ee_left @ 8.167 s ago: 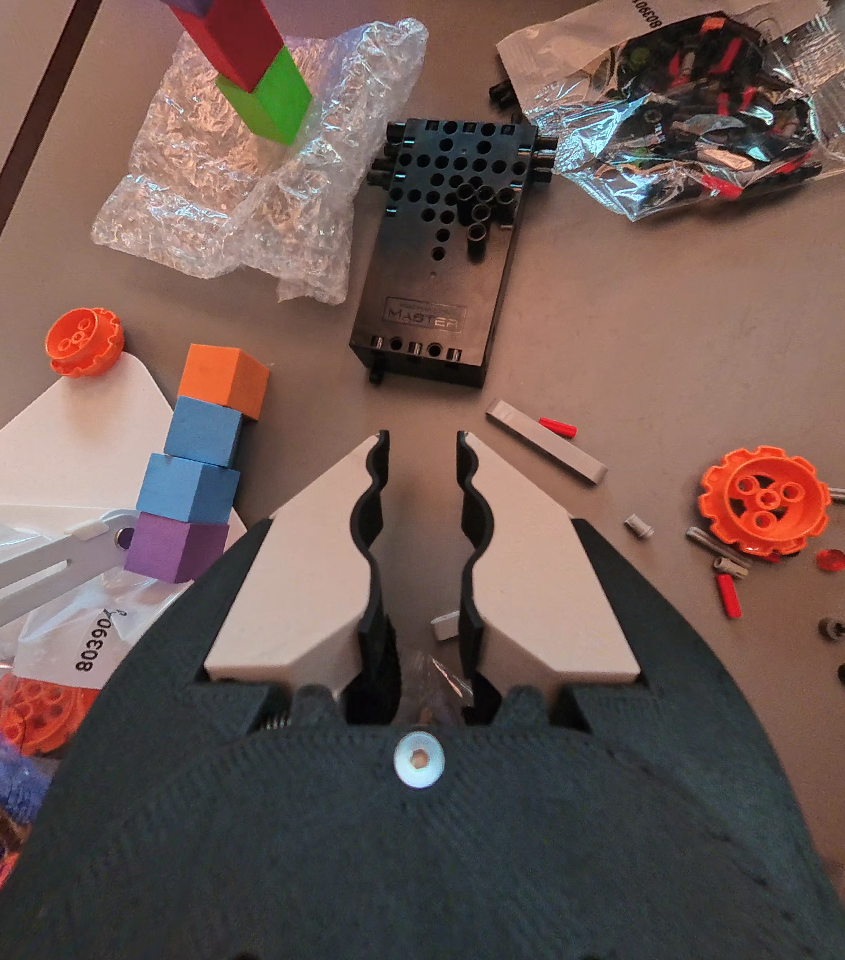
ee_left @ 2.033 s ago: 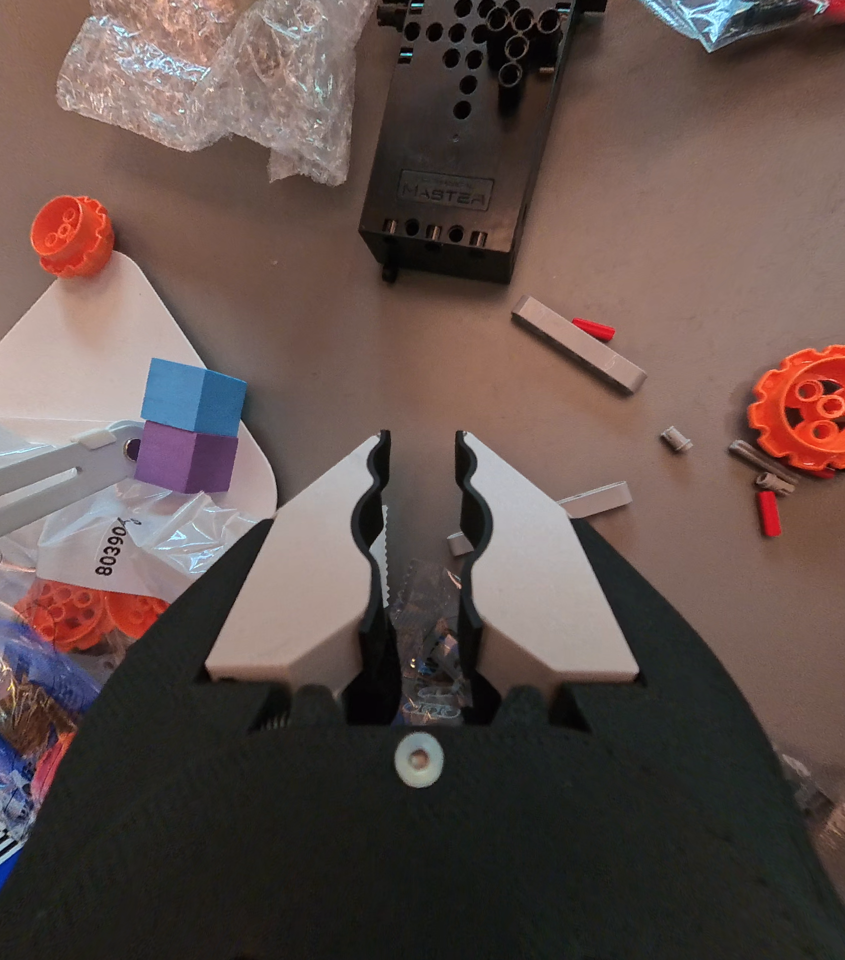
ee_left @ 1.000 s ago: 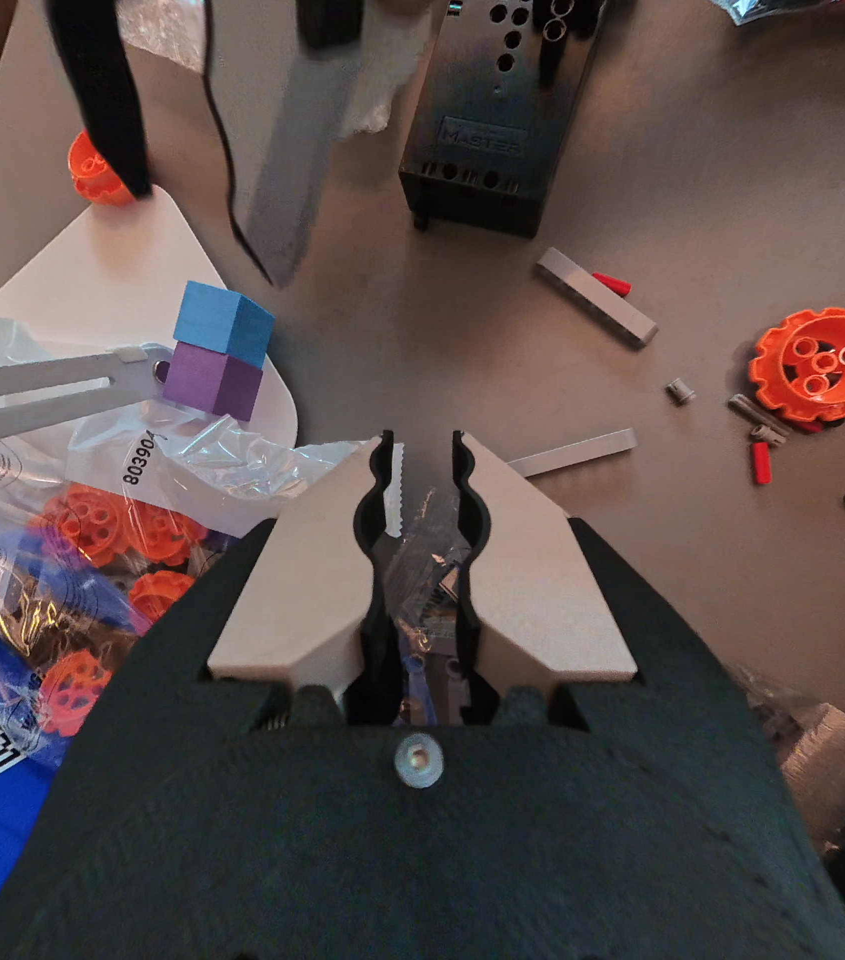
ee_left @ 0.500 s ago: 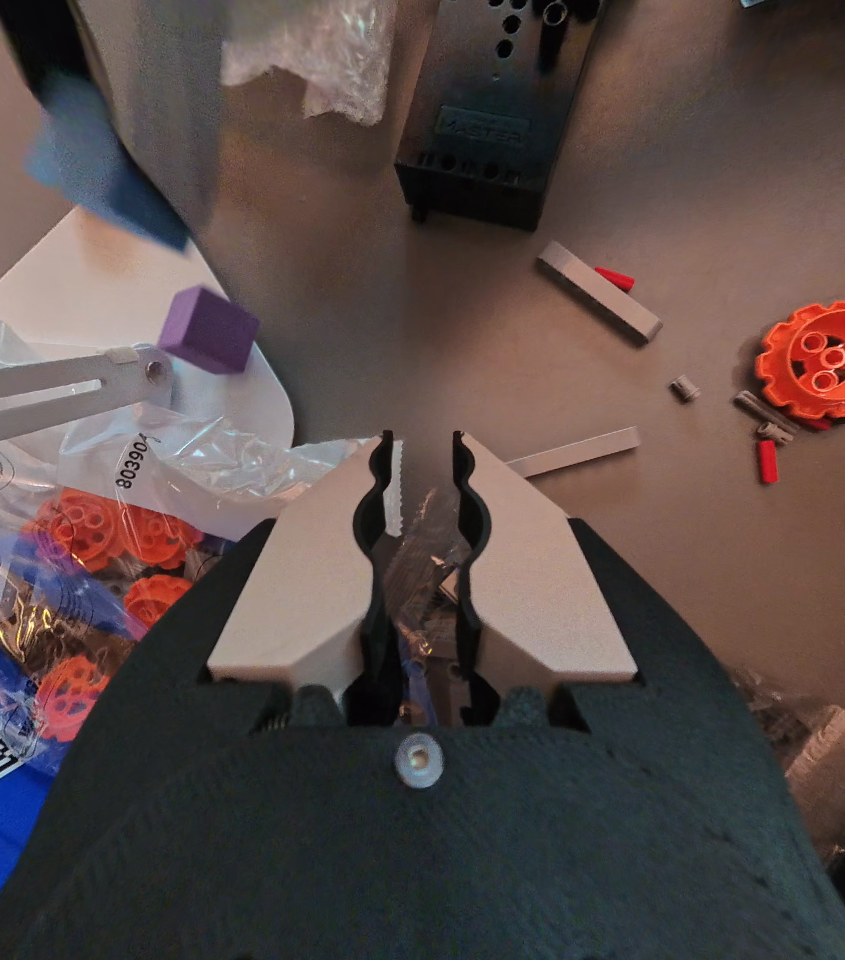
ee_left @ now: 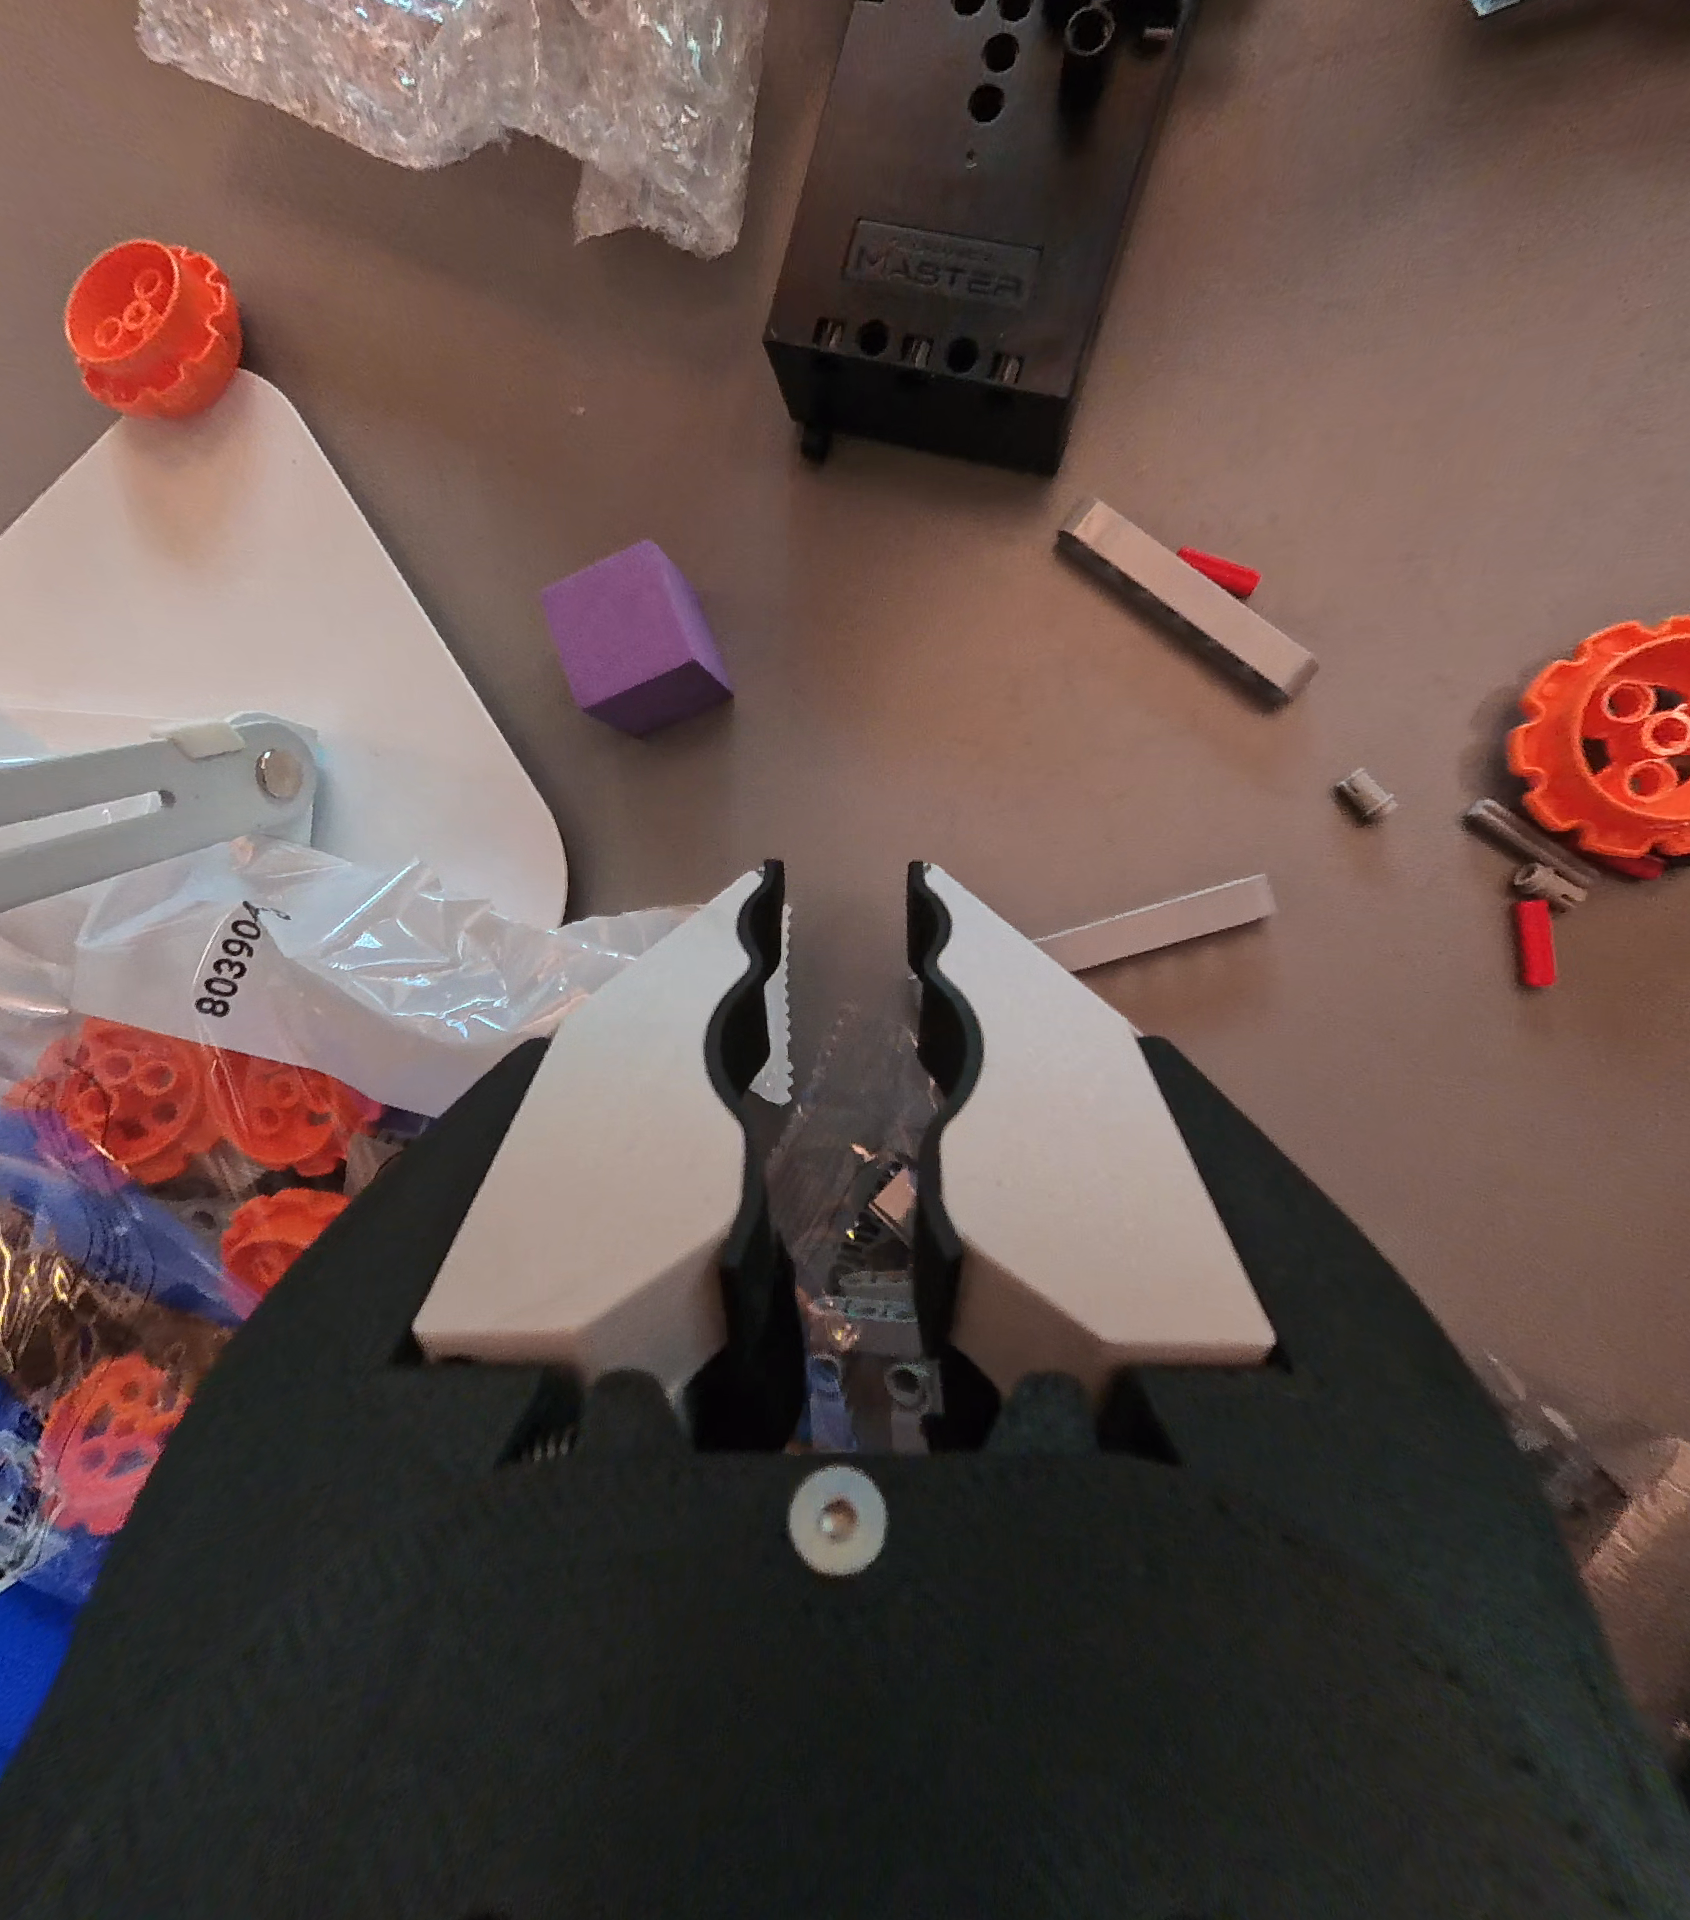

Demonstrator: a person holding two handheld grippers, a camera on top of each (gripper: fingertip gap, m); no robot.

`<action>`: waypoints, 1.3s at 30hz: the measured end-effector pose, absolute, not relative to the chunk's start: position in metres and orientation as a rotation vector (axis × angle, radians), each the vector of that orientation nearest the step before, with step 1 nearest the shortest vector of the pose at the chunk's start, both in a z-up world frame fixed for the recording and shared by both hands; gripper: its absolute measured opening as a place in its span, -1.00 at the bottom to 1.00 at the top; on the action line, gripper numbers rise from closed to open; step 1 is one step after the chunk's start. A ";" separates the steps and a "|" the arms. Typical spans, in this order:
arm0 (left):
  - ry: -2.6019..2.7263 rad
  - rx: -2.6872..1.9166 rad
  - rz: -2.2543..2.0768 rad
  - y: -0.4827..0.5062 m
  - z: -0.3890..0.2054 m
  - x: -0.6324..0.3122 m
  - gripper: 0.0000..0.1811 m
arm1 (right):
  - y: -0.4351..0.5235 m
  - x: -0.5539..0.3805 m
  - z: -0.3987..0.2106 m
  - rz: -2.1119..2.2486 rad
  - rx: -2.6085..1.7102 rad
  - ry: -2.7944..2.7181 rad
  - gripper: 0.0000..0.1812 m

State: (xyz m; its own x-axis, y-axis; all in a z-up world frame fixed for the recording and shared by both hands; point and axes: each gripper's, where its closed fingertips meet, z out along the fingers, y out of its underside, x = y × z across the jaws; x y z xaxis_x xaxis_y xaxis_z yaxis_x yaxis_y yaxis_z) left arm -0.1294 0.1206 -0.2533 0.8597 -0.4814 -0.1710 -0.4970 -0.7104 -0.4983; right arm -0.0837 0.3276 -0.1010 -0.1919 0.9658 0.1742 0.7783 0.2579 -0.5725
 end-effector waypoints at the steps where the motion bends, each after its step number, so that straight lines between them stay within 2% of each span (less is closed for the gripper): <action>1: 0.710 -2.489 0.037 0.121 -0.254 -0.130 -0.76 | 0.329 -0.083 -0.103 0.483 -1.582 -2.051 -0.68; 17: 0.715 -2.495 0.040 0.121 -0.256 -0.130 -0.76 | 0.339 -0.084 -0.130 0.494 -1.695 -2.092 -0.67; 22: 0.716 -2.492 0.035 0.121 -0.255 -0.129 -0.76 | 0.342 -0.082 -0.124 0.478 -1.686 -2.058 -0.54; 28: 0.701 -2.491 0.039 0.120 -0.253 -0.132 -0.75 | 0.291 -0.083 -0.091 0.664 -1.530 -2.013 -0.67; 32: 0.698 -2.490 0.042 0.119 -0.252 -0.133 -0.75 | 0.237 -0.090 -0.122 0.779 -1.502 -2.093 -0.60; 39: 0.694 -2.492 0.048 0.118 -0.252 -0.134 -0.75 | 0.192 -0.127 -0.216 0.767 -1.608 -2.144 -0.46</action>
